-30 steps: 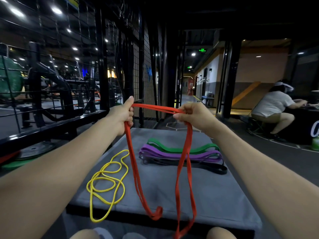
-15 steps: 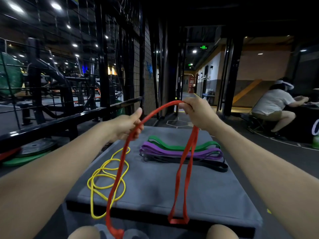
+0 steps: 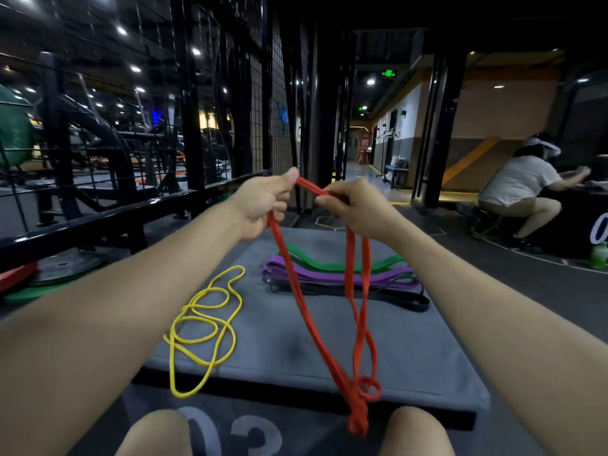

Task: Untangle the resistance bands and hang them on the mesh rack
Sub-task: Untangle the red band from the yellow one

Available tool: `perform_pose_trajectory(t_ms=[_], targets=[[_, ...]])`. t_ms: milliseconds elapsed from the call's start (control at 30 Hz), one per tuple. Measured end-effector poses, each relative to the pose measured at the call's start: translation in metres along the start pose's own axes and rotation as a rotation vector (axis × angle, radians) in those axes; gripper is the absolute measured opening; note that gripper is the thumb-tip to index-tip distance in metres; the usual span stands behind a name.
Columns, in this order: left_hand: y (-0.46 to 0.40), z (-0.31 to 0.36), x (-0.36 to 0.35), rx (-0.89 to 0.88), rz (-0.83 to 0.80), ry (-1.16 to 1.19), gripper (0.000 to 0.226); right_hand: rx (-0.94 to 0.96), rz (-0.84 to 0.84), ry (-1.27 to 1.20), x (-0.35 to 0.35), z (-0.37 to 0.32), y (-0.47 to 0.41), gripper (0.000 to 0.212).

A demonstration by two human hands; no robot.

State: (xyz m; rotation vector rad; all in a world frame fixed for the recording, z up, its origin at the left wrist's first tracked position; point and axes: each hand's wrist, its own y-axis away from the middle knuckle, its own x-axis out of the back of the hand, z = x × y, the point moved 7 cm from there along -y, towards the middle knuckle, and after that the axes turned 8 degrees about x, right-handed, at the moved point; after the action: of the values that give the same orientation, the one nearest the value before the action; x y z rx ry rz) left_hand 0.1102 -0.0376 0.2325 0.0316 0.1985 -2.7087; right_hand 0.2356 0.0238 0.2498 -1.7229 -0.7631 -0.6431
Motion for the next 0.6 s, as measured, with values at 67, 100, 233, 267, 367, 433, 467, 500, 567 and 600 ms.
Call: perform_pose_trajectory(t_ms=[67, 100, 233, 267, 367, 433, 467, 500, 567, 600], targets=[[-0.002, 0.004, 0.02, -0.002, 0.096, 0.099, 0.035, -0.029, -0.013, -0.077, -0.01, 0.01, 0.009, 0.022], [-0.003, 0.005, 0.031, -0.001, 0.141, 0.143, 0.034, -0.045, -0.017, -0.089, -0.015, 0.017, 0.014, 0.023], [-0.003, -0.003, 0.071, 0.019, 0.311, 0.205, 0.032, -0.173, -0.01, -0.146, -0.031, 0.053, 0.037, 0.028], [-0.003, -0.007, 0.078, 0.028, 0.345, 0.227, 0.032, -0.189, -0.006, -0.171, -0.034, 0.059, 0.041, 0.029], [-0.005, -0.022, 0.087, 0.066, 0.384, 0.24, 0.033, -0.249, 0.048, -0.283, -0.041, 0.075, 0.052, 0.026], [-0.007, -0.032, 0.095, 0.087, 0.409, 0.253, 0.033, -0.279, 0.045, -0.279, -0.046, 0.084, 0.06, 0.026], [-0.007, -0.037, 0.1, 0.099, 0.437, 0.271, 0.033, -0.297, 0.026, -0.258, -0.051, 0.088, 0.063, 0.025], [-0.008, -0.042, 0.104, 0.113, 0.466, 0.278, 0.033, -0.315, 0.013, -0.242, -0.055, 0.093, 0.067, 0.026], [-0.011, -0.052, 0.112, 0.132, 0.511, 0.279, 0.035, -0.352, -0.006, -0.216, -0.06, 0.105, 0.075, 0.032], [-0.012, -0.055, 0.118, 0.131, 0.534, 0.294, 0.035, -0.372, -0.024, -0.195, -0.063, 0.111, 0.08, 0.034]])
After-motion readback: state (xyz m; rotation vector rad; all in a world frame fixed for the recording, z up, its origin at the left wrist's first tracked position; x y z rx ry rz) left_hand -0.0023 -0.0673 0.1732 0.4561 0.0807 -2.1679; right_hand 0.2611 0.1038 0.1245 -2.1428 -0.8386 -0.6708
